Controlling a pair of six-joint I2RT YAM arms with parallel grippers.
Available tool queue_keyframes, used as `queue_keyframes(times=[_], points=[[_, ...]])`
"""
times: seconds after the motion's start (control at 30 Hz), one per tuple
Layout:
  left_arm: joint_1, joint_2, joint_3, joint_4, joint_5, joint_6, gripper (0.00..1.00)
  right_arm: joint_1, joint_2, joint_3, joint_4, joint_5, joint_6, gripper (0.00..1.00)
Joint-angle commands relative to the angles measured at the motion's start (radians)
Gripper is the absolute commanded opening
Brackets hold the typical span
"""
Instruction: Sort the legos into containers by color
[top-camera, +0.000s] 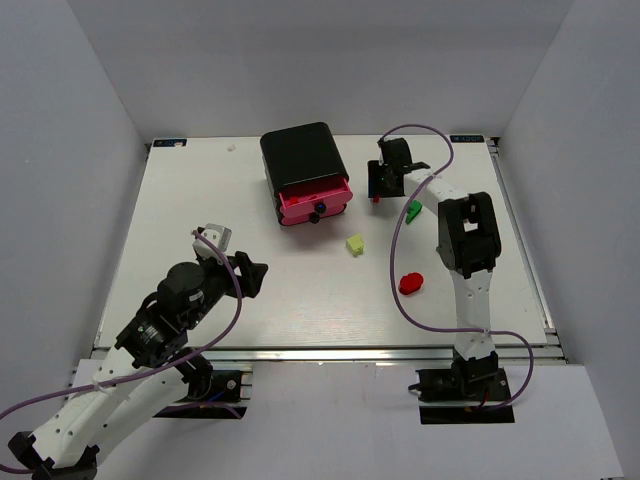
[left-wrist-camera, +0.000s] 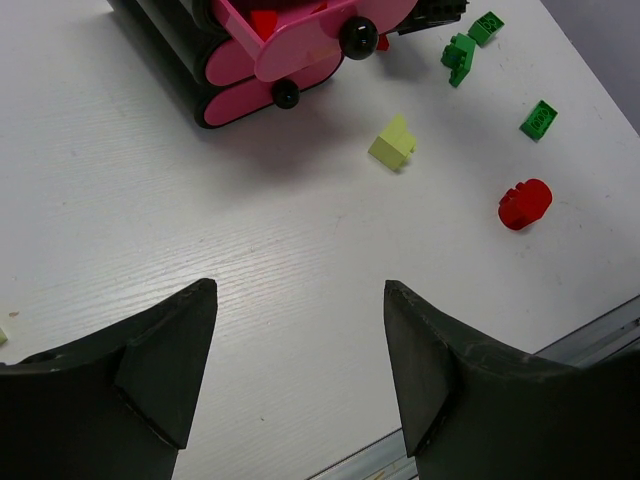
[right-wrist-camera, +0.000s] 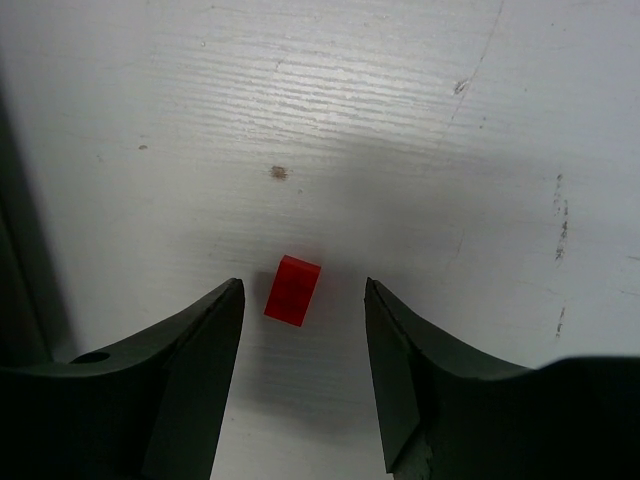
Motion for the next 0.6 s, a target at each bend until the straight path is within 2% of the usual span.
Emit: queue_keyframes(times=[0.0, 0.57], points=[[-0.004, -0.001, 0.004, -0.003, -0.003, 0.008, 0.77, 0.007, 0.010, -0.010, 0.022, 0.012, 0.019, 0.57], [-0.004, -0.007, 0.004, -0.005, -0.004, 0.007, 0.78, 0.033, 0.043, -0.019, 0.028, 0.069, 0.007, 0.48]])
